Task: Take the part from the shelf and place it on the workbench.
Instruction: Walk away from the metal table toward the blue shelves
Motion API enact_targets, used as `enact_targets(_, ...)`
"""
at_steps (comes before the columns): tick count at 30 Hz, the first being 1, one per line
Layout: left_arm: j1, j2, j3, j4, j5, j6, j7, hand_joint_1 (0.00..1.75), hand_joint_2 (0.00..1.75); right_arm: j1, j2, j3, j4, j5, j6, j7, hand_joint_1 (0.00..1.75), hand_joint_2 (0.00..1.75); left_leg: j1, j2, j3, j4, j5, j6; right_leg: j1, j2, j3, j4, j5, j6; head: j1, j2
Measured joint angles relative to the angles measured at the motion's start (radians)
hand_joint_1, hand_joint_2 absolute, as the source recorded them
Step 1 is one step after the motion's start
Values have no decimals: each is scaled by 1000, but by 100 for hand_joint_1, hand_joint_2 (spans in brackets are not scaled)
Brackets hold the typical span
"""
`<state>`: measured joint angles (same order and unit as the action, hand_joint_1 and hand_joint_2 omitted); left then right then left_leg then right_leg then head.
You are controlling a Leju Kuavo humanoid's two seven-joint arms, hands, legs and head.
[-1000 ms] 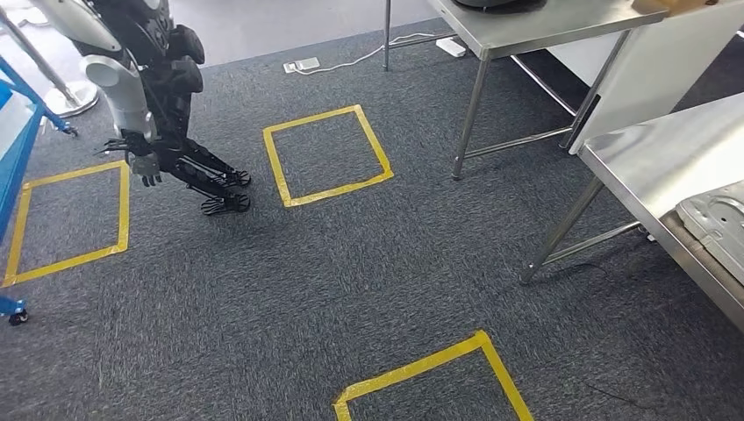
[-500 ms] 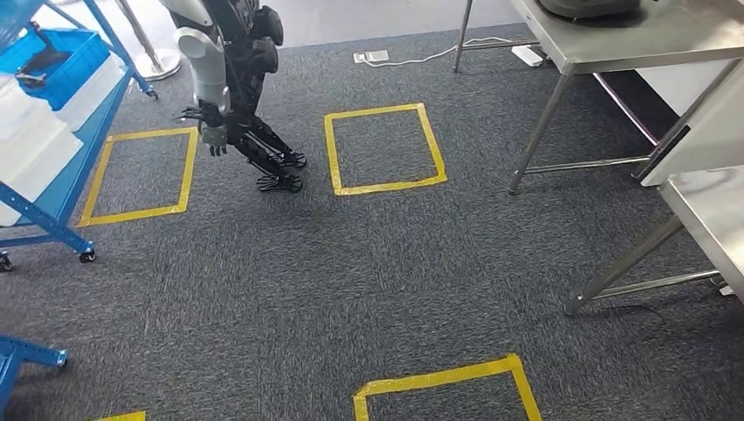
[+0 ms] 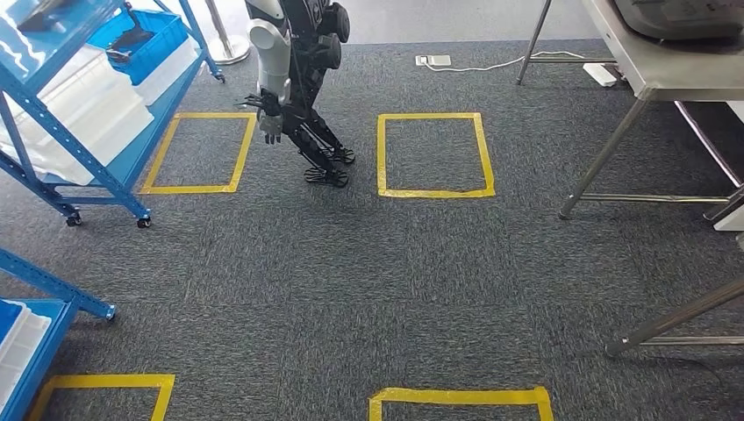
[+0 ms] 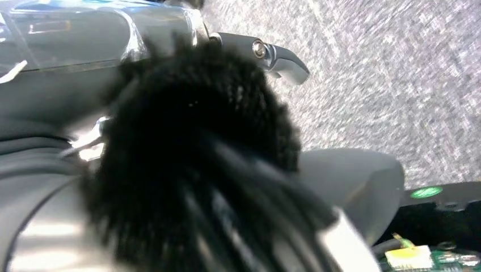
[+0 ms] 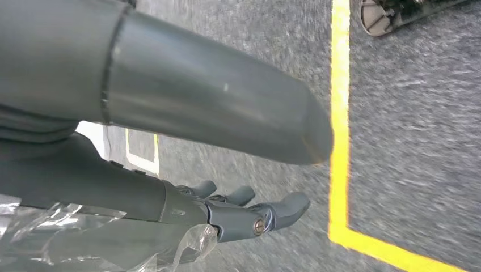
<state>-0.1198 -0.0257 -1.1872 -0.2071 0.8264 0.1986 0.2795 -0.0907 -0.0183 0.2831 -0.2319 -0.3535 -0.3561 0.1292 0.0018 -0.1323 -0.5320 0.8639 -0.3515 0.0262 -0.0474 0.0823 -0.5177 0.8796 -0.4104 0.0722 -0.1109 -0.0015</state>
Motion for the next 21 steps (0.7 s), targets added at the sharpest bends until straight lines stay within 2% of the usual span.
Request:
enact_targets(1, 0, 0, 0, 0, 0, 1, 0, 0, 0, -2, 2, 1, 0, 0, 0, 0, 0, 0, 2, -4, -6, 3, 0, -6, 1, -14, 0, 3, -1, -4, 0, 0)
enact_targets(2, 1, 0, 0, 0, 0, 1, 1, 0, 0, -5, 2, 3, 0, 0, 1, -1, 0, 0, 1, 9, -15, 21, -9, -11, 3, -29, 3, 2, -2, -9, -1, 0)
enact_targets(3, 1, 0, 0, 0, 1, 1, 2, 0, 0, -6, 2, 4, 0, 0, 1, -1, 0, 0, 1, 32, -34, 62, -32, -15, 4, -44, 5, 1, -3, -14, -2, 0)
enact_targets(5, -1, 0, 0, 0, 2, 2, 4, 0, 0, -5, 0, 6, 0, 1, 2, -1, 0, 0, -2, 92, -102, 214, -104, -22, 12, -74, 8, -3, -4, -22, -4, 0)
enact_targets(6, -2, 0, 0, 0, 2, 2, 4, 0, 0, -3, 0, 7, 0, 0, 3, -1, 0, 0, -2, 107, -140, 296, -138, -23, 18, -89, 9, -3, -4, -24, -4, 0)
enact_targets(7, -2, 0, 0, 0, 2, 2, 5, 0, 0, -2, 0, 7, 0, 1, 4, -1, 0, 0, -3, 114, -166, 353, -157, -22, 24, -103, 9, -3, -5, -24, -5, 0)
enact_targets(8, -3, 0, 0, 0, 2, 1, 6, 0, 0, -2, 0, 7, 0, 1, 5, -1, 0, 0, -5, 116, -172, 369, -158, -18, 29, -116, 9, -4, -5, -25, -5, 0)
enact_targets(9, -3, 0, 0, 0, 2, 1, 7, 0, 0, -3, -1, 8, 0, 0, 7, -1, 0, 0, -10, 117, -155, 338, -139, -11, 33, -126, 10, -5, -6, -25, -5, 0)
enact_targets(10, -2, 0, 0, 0, 2, 1, 9, 0, 0, -6, 0, 9, 0, 0, 9, -1, 0, 0, -19, 124, -118, 268, -105, 0, 35, -135, 12, -7, -6, -25, -5, 0)
enact_targets(12, 2, 0, 0, 0, 1, -1, 14, 0, 0, -9, 3, 12, 0, 0, 14, -1, 0, 0, -45, 161, -29, 99, -35, 25, 38, -151, 19, -14, -7, -26, -5, 0)
enact_targets(13, 5, 1, -1, 0, 0, -2, 16, 0, 0, -7, 6, 14, 0, 0, 16, -1, 0, 0, -55, 177, -1, 45, -15, 35, 40, -160, 21, -16, -7, -26, -5, 0)
enact_targets(14, 7, 2, -1, 0, 0, -3, 18, 0, 0, -5, 9, 15, 0, 0, 18, -1, 0, 0, -61, 186, 11, 19, -6, 42, 42, -170, 22, -17, -7, -26, -5, 0)
enact_targets(16, 7, 4, -1, 0, 1, -4, 18, 0, 0, -5, 13, 18, 0, -1, 21, -2, 0, 0, -58, 173, 18, -3, 1, 54, 51, -192, 24, -20, -10, -26, -5, 0)
enact_targets(17, 8, 4, -1, 0, 1, -4, 18, 0, 0, -8, 14, 19, 0, -1, 22, -3, 0, 0, -54, 161, 29, -25, 3, 58, 54, -186, 23, -15, -19, -26, -5, 0)
enact_targets(18, 8, 3, -1, 0, 1, -5, 17, 0, 0, -9, 14, 21, 0, 0, 22, -3, 0, 0, -48, 148, 41, -47, 6, 62, 55, -168, 15, 8, -38, -25, -5, 0)
enact_targets(19, 8, 2, -1, 0, 1, -6, 16, 0, 0, -8, 13, 22, 1, 0, 23, -4, 0, 0, -40, 135, 52, -66, 7, 64, 55, -141, -6, 59, -68, -22, -5, 0)
enact_targets(20, 8, 1, -2, 0, 2, -6, 15, 0, 0, -6, 12, 22, 1, 1, 23, -6, 0, 0, -34, 123, 55, -73, 6, 63, 51, -110, -38, 134, -105, -18, -5, 0)
enact_targets(21, 7, 1, -2, 0, 2, -7, 14, 0, 0, -4, 12, 23, 2, 1, 24, -7, 0, 0, -30, 111, 53, -71, 8, 64, 47, -94, -74, 217, -139, -12, -5, 0)
